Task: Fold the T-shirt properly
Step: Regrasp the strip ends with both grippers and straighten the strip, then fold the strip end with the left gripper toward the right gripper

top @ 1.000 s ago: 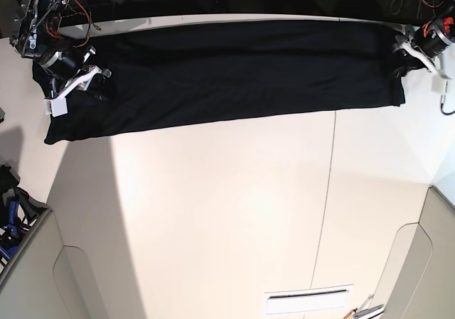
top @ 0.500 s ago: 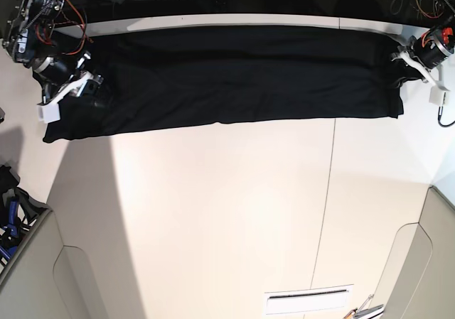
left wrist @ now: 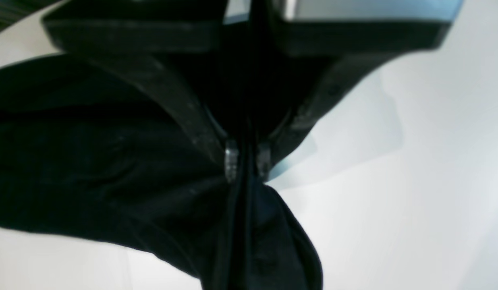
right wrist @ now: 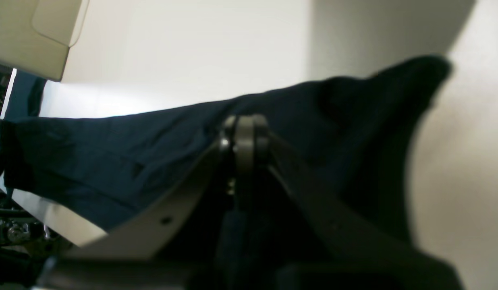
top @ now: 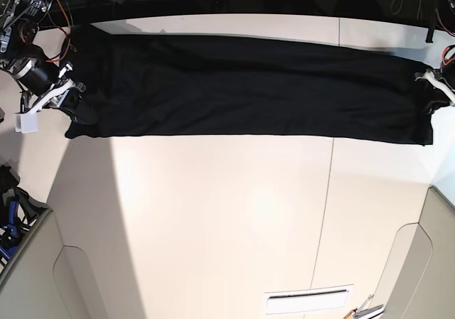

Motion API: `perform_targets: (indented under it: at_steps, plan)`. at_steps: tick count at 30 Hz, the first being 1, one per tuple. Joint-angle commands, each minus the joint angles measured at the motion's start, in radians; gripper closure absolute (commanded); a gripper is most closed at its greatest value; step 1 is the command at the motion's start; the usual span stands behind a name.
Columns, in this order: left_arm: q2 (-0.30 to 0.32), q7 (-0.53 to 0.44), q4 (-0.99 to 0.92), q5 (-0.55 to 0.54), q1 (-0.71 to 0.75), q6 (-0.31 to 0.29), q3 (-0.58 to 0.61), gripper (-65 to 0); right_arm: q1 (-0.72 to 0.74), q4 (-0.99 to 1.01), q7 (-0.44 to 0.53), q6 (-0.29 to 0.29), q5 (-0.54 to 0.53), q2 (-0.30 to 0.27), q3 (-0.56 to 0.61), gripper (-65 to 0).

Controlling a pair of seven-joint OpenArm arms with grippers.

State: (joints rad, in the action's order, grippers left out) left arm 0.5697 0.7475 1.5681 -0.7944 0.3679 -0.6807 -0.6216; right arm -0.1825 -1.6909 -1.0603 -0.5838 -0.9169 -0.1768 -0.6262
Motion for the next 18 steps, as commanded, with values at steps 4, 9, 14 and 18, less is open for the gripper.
perform_targets:
  at_steps: [4, 9, 14, 18]
  plan:
    - [0.072, 0.017, 0.024, -0.003, -0.005, 0.019, -0.010, 0.0, 0.010, -0.019, 0.014, -0.008, -0.026, -0.011, -0.005, 0.0]
    - [0.078, 0.200, 0.163, -0.134, -0.004, 0.027, -0.005, 0.0, 0.010, -0.019, 0.015, -0.008, -0.025, -0.011, -0.005, 0.0]
    - [0.062, 0.253, 0.387, -0.245, -0.001, 0.033, 0.054, 0.0, 0.010, -0.019, 0.016, -0.008, -0.022, -0.011, -0.005, 0.0]
    - [0.010, 0.250, 0.486, -0.267, -0.002, 0.033, 0.159, 0.0, 0.010, -0.019, 0.017, -0.008, -0.006, -0.011, -0.005, 0.0]
